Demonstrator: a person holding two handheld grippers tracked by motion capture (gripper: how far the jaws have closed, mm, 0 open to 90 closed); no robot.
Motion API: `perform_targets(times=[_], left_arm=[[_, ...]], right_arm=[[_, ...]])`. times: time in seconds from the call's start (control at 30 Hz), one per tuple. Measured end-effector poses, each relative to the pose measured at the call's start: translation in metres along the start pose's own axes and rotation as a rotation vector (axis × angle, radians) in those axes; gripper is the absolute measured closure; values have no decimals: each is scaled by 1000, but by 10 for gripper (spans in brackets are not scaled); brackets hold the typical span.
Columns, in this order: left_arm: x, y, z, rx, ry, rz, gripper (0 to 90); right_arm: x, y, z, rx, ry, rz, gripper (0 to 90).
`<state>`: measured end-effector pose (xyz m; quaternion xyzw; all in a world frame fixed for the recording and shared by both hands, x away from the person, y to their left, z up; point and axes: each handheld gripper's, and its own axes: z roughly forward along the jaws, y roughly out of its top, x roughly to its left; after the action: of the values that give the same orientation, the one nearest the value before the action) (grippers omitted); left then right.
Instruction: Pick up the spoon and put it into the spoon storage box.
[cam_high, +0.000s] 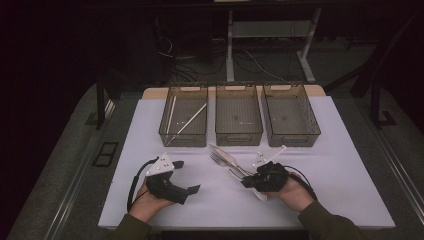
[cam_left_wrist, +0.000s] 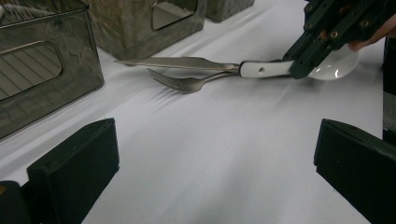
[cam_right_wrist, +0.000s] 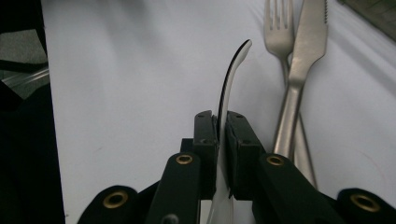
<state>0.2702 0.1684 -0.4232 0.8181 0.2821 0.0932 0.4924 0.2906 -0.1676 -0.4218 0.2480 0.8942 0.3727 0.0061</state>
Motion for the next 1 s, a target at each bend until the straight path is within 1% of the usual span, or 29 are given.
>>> perform_targets(times=[0.1, 0.33, 0.53, 1.0], left_arm=[[0, 0, 0, -4, -1, -5, 0], [0, -1, 0, -7, -3, -9, 0], [0, 0, 1, -1, -4, -6, 0], [0, 0, 1, -4, -6, -5, 0]], right_arm=[[-3, 2, -5, -19, 3, 3, 831], [-12, 10, -19, -60, -8, 17, 831], [-23, 18, -29, -91, -29, 24, 831], [-49, 41, -44, -150, -77, 51, 831]])
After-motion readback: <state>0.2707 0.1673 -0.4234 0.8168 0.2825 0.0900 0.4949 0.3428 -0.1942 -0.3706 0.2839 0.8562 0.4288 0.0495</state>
